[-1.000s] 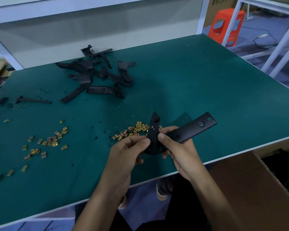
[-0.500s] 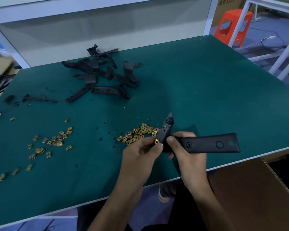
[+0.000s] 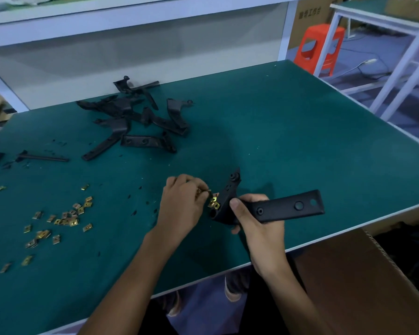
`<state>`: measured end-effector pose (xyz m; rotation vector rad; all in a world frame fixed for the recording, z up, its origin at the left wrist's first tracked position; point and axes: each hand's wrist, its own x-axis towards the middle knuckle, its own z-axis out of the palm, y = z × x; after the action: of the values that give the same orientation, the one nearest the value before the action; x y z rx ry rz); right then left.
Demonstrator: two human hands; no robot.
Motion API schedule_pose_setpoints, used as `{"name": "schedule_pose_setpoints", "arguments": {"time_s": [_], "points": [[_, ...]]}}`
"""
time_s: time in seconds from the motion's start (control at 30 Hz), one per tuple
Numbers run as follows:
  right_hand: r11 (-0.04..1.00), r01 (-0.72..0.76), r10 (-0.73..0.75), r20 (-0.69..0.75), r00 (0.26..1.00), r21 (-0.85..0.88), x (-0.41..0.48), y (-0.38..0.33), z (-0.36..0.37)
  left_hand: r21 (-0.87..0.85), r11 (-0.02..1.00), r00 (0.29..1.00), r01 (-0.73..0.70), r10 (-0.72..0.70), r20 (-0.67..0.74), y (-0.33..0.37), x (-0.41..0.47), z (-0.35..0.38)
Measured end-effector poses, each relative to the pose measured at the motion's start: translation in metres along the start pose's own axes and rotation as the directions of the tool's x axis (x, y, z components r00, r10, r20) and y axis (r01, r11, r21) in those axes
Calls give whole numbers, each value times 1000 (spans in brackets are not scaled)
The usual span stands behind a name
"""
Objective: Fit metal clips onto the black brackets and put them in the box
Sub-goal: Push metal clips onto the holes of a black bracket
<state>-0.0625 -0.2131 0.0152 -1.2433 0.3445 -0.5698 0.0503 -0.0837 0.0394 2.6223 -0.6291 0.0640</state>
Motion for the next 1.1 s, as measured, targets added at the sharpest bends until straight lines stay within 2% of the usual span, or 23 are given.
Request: {"name": "schedule_pose_setpoints", "arguments": {"time_s": [0.1, 0.2, 0.33, 0.43, 0.6, 0.87, 1.0, 1.1], "points": [[1000, -19, 18, 16, 1000, 18, 1, -1, 0, -175, 984, 998, 40, -49, -46, 1, -5, -6], [999, -33, 32, 29, 999, 32, 2, -2, 0, -406, 903, 987, 143, -159, -7, -1, -14, -14], [992, -107, 100, 89, 991, 72, 4, -4, -2, -704, 678, 968, 211, -244, 55, 0, -25, -21], [977, -179, 162, 139, 977, 114, 5, -7, -4, -844, 473, 962, 252, -215, 167, 7, -33, -21], [966, -210, 181, 185, 966, 150, 5, -11, -7, -894, 370, 967, 252, -134, 217, 17, -37, -20], [969, -219, 189, 225, 956, 117, 4, -13, -7, -922, 262, 958, 284, -113, 263, 27, -34, -26], [972, -209, 180, 230, 956, 106, 4, -12, -7, -921, 237, 951, 309, -68, 302, 26, -33, -29], [973, -204, 175, 235, 956, 107, 4, -10, -7, -921, 226, 948, 318, -87, 306, 25, -32, -29]]}}
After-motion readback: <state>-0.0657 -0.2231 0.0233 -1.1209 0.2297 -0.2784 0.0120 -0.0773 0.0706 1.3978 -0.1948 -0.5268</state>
